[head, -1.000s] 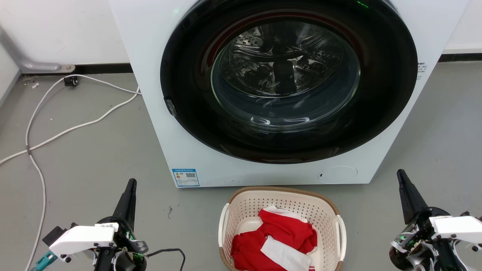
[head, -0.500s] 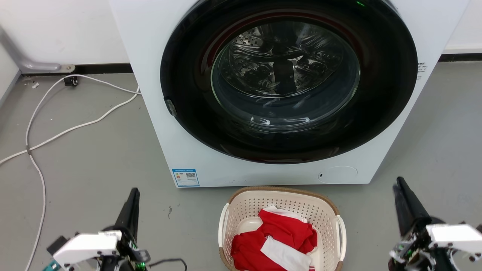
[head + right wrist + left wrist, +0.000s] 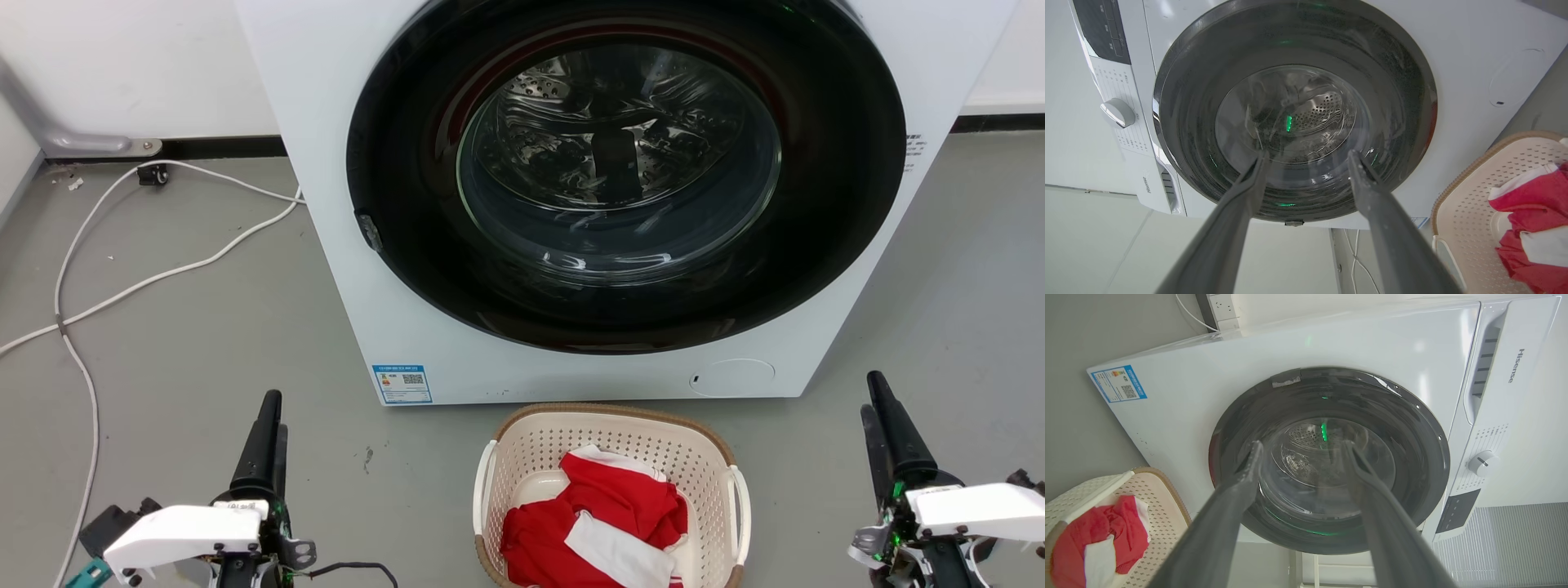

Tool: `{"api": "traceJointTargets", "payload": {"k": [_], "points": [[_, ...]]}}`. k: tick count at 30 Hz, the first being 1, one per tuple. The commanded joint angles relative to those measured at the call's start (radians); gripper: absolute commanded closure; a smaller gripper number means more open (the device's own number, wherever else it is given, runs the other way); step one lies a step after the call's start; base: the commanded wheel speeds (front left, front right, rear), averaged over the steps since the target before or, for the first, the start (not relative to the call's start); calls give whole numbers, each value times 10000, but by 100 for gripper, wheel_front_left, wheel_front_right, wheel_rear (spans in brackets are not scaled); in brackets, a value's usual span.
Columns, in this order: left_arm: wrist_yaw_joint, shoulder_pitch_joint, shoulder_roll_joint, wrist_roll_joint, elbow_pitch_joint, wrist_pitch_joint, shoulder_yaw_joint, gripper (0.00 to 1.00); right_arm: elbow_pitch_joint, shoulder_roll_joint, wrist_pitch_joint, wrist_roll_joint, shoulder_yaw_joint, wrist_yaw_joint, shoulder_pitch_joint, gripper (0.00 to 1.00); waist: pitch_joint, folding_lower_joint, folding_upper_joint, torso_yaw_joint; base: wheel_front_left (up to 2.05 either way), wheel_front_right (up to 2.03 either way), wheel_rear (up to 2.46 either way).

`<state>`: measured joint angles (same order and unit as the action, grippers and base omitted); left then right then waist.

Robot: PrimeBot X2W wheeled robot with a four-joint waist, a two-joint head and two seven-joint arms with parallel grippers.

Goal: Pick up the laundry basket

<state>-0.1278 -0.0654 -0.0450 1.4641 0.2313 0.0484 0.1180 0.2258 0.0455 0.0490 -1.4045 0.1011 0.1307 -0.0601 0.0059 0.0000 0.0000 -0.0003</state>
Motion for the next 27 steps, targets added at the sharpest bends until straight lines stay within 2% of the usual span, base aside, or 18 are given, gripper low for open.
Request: {"api": "traceJointTargets", "payload": {"k": [1,13,27], "points": [[8,-145,-37,-461,-316,-111,7,0,-316,20,-110,505,-52,0,-77,0,4,0,0,0,0,0,0],[717,31,-43,-3286,-1104,-621,-531,0,-1156,27,-620,3695,-451,0,102,0,44,0,0,5,0,0,0],[996,196,-49,-5887,-1647,-1173,-1001,0,-1827,36,-1172,6691,-765,0,373,0,102,0,0,19,0,0,0]]}}
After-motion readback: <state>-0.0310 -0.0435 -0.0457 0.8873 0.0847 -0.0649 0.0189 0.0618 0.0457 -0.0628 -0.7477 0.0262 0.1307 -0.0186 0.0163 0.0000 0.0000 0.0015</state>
